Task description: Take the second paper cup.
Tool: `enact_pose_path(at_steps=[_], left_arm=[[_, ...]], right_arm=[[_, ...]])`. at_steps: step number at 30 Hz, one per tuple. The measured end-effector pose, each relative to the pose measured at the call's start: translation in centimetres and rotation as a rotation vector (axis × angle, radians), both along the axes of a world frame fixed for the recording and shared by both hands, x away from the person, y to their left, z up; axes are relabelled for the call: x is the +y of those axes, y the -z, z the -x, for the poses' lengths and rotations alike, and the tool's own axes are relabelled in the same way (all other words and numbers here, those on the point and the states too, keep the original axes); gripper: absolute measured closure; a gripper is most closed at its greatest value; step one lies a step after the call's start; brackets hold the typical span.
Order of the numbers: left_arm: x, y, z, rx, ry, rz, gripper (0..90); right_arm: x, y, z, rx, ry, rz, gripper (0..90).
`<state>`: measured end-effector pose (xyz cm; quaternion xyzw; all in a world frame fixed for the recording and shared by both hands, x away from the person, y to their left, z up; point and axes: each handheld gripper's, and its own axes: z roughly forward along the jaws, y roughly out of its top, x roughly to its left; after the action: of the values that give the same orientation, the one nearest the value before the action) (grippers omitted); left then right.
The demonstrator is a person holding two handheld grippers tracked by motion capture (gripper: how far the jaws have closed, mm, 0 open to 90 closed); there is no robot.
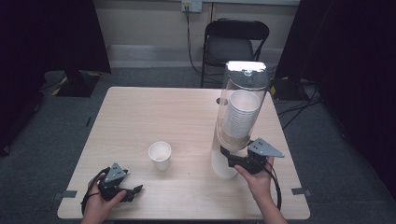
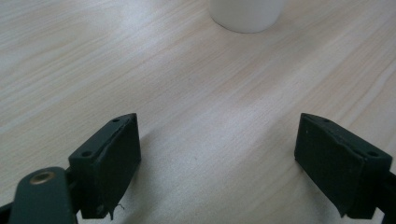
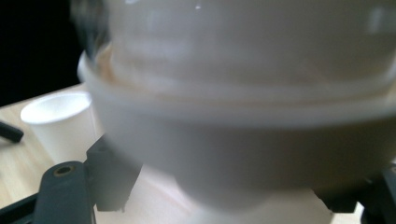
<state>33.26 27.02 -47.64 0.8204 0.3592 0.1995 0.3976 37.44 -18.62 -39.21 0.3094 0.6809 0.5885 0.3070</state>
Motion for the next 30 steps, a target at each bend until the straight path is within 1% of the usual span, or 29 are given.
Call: enact_pose_path(at_steps=[1, 3, 4, 5, 6, 7, 8, 11, 13, 14, 15, 17, 18, 19, 20, 21, 23, 30], left_arm=[[0.00, 0.00, 0.00, 0.000, 0.000, 0.000, 14.0], [0.00, 0.00, 0.00, 0.000, 0.000, 0.000, 14.0], [0.00, 0.00, 0.00, 0.000, 0.000, 0.000, 14.0], [0.00, 0.00, 0.00, 0.000, 0.000, 0.001, 14.0], [0.00, 0.00, -0.01, 0.000, 0.000, 0.001, 14.0], [0.00, 0.00, 0.00, 0.000, 0.000, 0.001, 14.0], [0.00, 0.00, -0.01, 0.000, 0.000, 0.001, 14.0], [0.00, 0.00, 0.00, 0.000, 0.000, 0.000, 14.0], [0.00, 0.01, 0.00, 0.000, 0.000, 0.001, 14.0], [0.00, 0.01, 0.00, 0.000, 0.000, 0.000, 14.0], [0.00, 0.01, 0.00, 0.000, 0.000, 0.000, 14.0], [0.00, 0.01, 0.00, 0.000, 0.000, 0.000, 14.0], [0.00, 0.01, 0.00, 0.000, 0.000, 0.001, 14.0], [0.00, 0.01, 0.00, 0.000, 0.000, 0.000, 14.0], [0.00, 0.01, 0.00, 0.000, 0.000, 0.000, 14.0], [-0.01, 0.01, 0.00, -0.001, 0.000, 0.000, 14.0], [0.00, 0.01, 0.01, -0.001, 0.000, -0.001, 13.9], [0.00, 0.00, 0.01, 0.000, 0.000, -0.001, 14.0]], right_arm=[[0.06, -0.18, -0.18, -0.008, -0.003, -0.006, 21.3], [0.14, -0.49, -0.39, -0.015, 0.008, -0.017, 21.1], [0.25, -0.57, -0.49, -0.025, 0.009, -0.004, 21.9], [0.33, -0.62, -0.53, -0.022, 0.021, 0.000, 21.5], [0.33, -0.60, -0.66, -0.022, 0.016, -0.004, 21.7], [0.35, -0.58, -0.72, -0.020, 0.016, 0.002, 25.7], [0.37, -0.50, -0.74, -0.029, 0.020, 0.019, 30.8], [0.31, -0.36, -0.83, -0.039, 0.013, 0.027, 32.0], [0.31, -0.34, -0.76, -0.029, 0.017, 0.025, 32.5], [0.31, -0.36, -0.69, -0.022, 0.025, 0.034, 32.7], [0.30, -0.33, -0.73, -0.024, 0.016, 0.029, 32.9], [0.24, -0.31, -0.73, -0.024, 0.035, 0.072, 33.1], [0.28, -0.21, -0.83, -0.020, 0.028, 0.060, 33.2], [0.22, -0.13, -0.89, -0.026, 0.024, 0.056, 33.3], [0.22, 0.00, -0.86, -0.025, 0.026, 0.043, 33.3], [0.26, 0.02, -0.87, -0.029, 0.024, 0.044, 33.3], [0.27, 0.32, -0.84, -0.029, 0.023, 0.027, 33.4], [0.28, 0.34, -0.88, -0.028, 0.025, 0.032, 33.5]])
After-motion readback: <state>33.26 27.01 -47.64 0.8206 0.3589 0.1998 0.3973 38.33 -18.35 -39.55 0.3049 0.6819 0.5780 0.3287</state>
